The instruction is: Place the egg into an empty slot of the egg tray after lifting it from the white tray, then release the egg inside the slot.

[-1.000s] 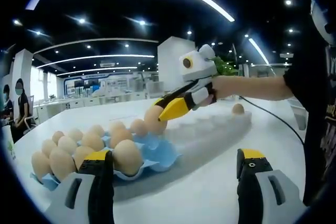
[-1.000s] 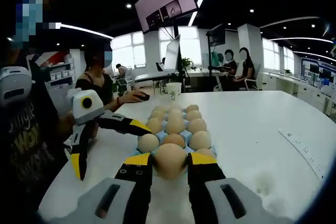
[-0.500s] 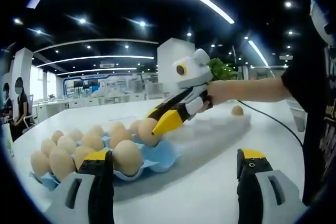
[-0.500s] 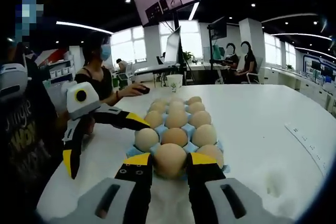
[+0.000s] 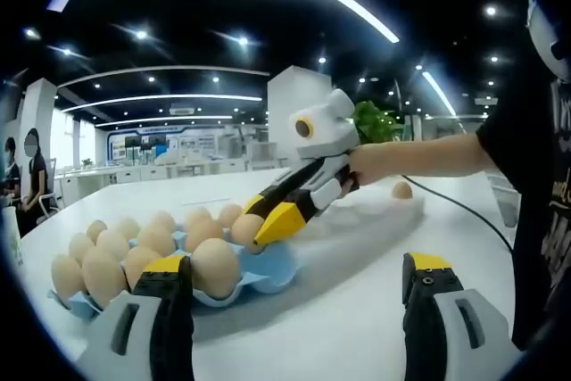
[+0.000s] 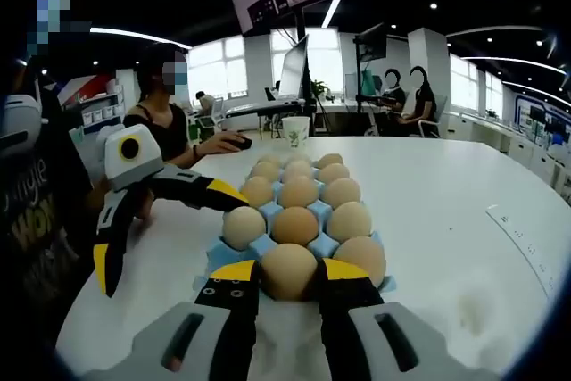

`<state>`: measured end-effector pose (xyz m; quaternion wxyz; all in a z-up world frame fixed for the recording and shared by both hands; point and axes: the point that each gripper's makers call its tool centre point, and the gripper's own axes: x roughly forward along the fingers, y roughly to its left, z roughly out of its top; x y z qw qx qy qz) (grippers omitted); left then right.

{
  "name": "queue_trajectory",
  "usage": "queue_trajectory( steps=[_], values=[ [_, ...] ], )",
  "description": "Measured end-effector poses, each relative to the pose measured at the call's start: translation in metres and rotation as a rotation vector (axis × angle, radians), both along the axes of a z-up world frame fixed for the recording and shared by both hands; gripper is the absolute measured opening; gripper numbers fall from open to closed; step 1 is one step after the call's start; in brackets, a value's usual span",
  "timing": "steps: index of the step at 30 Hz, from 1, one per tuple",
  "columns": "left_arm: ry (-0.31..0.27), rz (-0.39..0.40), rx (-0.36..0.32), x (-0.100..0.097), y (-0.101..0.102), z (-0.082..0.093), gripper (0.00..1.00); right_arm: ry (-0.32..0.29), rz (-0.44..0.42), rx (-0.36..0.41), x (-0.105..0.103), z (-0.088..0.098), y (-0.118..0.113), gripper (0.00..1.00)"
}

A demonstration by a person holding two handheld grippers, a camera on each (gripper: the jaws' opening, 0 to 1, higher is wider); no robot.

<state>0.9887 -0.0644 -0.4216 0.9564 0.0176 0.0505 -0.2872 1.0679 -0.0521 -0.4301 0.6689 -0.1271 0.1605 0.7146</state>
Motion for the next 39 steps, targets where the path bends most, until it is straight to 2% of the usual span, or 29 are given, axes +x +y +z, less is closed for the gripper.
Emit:
queue_trajectory(
  steps=[3, 7, 10, 21, 39],
  values=[
    [0.0, 0.001, 0.002, 0.0, 0.0, 0.0, 1.0, -0.009, 0.005, -0.001, -0.002, 0.0, -0.001, 0.28],
    [0.001, 0.002, 0.003, -0.001, 0.0, -0.001, 1.0, -0.056, 0.024, -0.004, -0.006, 0.001, -0.002, 0.28],
    [0.002, 0.002, 0.004, -0.001, -0.001, -0.001, 1.0, -0.07, 0.037, 0.0, -0.008, 0.002, -0.005, 0.28],
    [0.002, 0.005, 0.008, 0.0, -0.001, -0.002, 1.0, -0.06, 0.019, 0.01, -0.009, 0.009, -0.026, 0.28],
    [0.005, 0.013, 0.022, 0.001, -0.001, -0.002, 1.0, -0.06, -0.024, 0.008, -0.013, 0.006, -0.06, 0.28]
  ],
)
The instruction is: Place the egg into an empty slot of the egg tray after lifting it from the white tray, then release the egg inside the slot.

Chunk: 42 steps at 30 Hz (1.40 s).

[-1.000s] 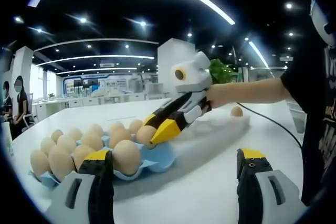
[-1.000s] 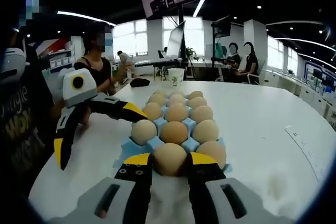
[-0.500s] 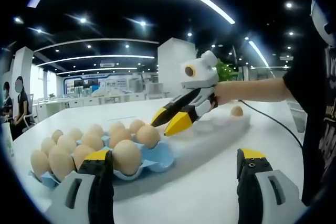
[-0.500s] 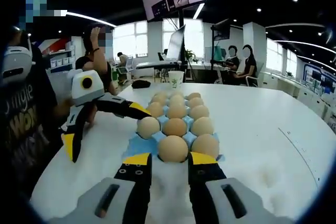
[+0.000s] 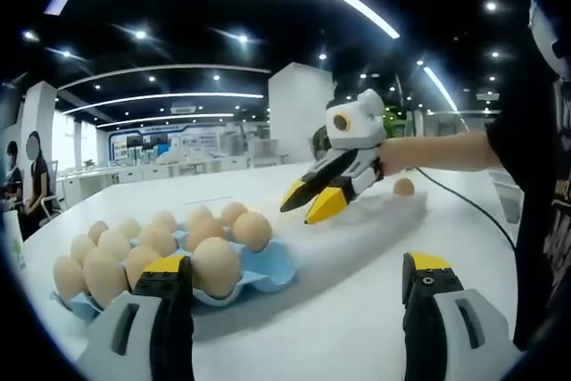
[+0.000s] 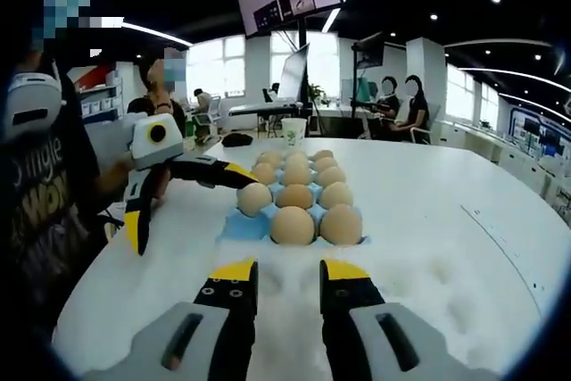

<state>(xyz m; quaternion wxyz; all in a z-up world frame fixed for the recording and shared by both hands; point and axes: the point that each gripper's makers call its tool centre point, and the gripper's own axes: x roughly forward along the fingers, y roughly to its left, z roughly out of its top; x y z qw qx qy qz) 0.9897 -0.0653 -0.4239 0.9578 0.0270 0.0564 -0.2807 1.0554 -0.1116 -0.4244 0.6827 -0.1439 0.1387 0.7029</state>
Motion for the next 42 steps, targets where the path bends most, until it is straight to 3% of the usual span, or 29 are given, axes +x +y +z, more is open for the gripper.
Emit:
queue_trajectory(
  steps=[10, 17, 32, 42],
  values=[
    [0.0, 0.005, 0.011, 0.002, 0.001, -0.001, 1.0, 0.0, -0.044, 0.004, 0.014, 0.0, -0.029, 0.28],
    [0.0, 0.007, 0.022, 0.003, 0.002, -0.002, 1.0, -0.007, -0.063, 0.005, 0.022, 0.0, -0.035, 0.28],
    [0.002, 0.012, 0.03, 0.004, 0.001, -0.003, 1.0, 0.002, -0.098, 0.005, 0.023, -0.003, -0.061, 0.28],
    [0.002, 0.014, 0.031, 0.003, 0.0, -0.004, 1.0, 0.012, -0.123, 0.03, 0.014, 0.005, -0.076, 0.28]
  ],
)
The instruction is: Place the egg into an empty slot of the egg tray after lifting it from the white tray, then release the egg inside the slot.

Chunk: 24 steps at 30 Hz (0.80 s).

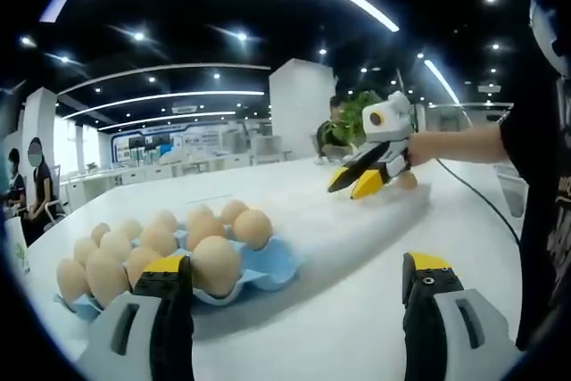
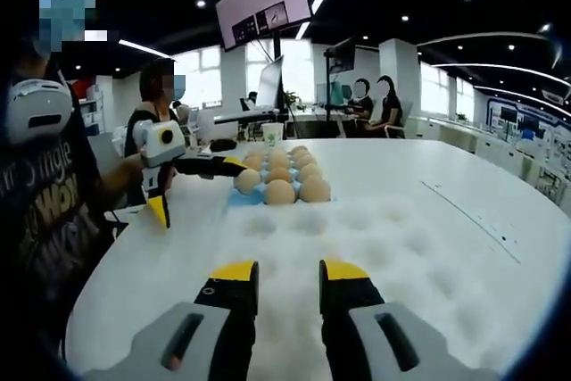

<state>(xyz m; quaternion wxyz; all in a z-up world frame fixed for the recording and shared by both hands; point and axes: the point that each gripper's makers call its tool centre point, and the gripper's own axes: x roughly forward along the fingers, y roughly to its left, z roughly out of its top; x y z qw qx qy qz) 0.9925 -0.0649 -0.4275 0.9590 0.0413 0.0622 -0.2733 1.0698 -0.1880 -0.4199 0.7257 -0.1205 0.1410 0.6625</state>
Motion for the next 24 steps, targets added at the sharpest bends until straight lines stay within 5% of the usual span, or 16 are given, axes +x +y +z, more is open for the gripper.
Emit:
queue_trajectory(
  steps=[24],
  values=[
    [0.006, -0.004, 0.012, -0.002, -0.002, 0.0, 1.0, -0.021, -0.067, -0.01, -0.018, 0.004, -0.047, 0.33]
  ],
)
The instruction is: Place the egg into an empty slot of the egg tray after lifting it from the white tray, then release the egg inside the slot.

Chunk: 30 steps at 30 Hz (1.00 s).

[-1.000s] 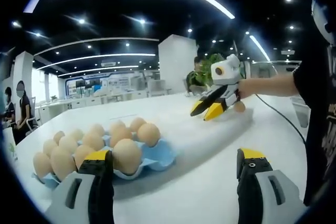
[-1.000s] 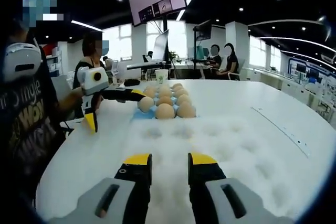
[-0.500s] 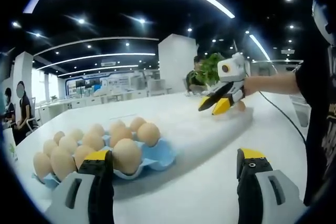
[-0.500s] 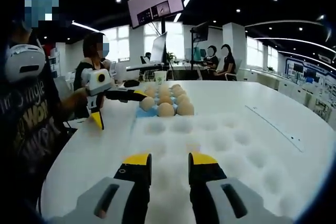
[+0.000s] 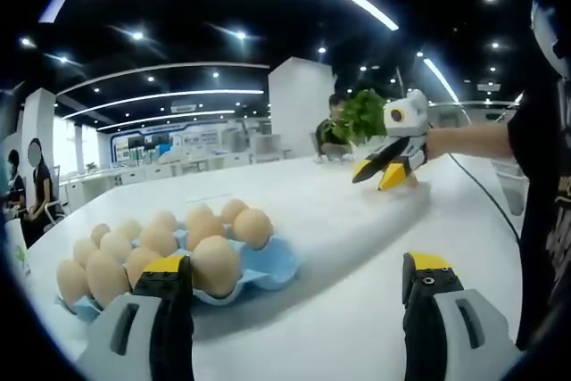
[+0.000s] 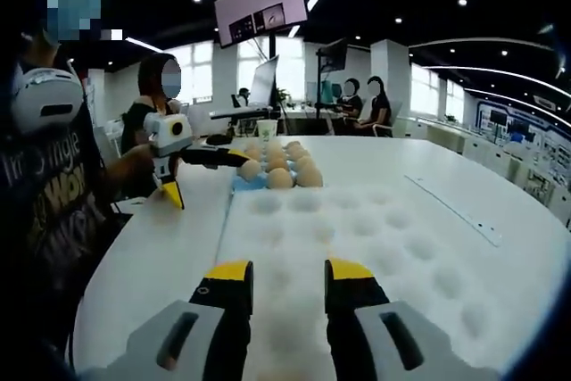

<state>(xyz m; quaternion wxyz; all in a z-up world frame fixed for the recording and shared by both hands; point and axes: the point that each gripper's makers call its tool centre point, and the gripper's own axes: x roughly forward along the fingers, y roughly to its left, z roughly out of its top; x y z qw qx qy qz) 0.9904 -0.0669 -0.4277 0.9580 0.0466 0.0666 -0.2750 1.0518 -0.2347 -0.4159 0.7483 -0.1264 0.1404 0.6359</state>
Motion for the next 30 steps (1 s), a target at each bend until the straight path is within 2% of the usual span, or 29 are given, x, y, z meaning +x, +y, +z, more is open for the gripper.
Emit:
queue_trajectory(
  steps=[8, 17, 23, 30],
  values=[
    [0.003, 0.001, 0.006, -0.001, -0.001, 0.0, 1.0, 0.003, -0.026, -0.015, -0.006, -0.008, -0.015, 0.33],
    [0.004, 0.001, 0.008, -0.002, -0.001, 0.0, 1.0, 0.006, -0.059, -0.017, -0.006, -0.008, -0.025, 0.34],
    [0.006, 0.001, 0.012, -0.003, -0.002, 0.0, 1.0, 0.008, -0.081, -0.017, -0.006, -0.013, -0.047, 0.34],
    [0.004, 0.002, 0.016, 0.0, 0.0, -0.001, 1.0, 0.021, -0.108, -0.007, -0.007, -0.016, -0.062, 0.34]
  ],
)
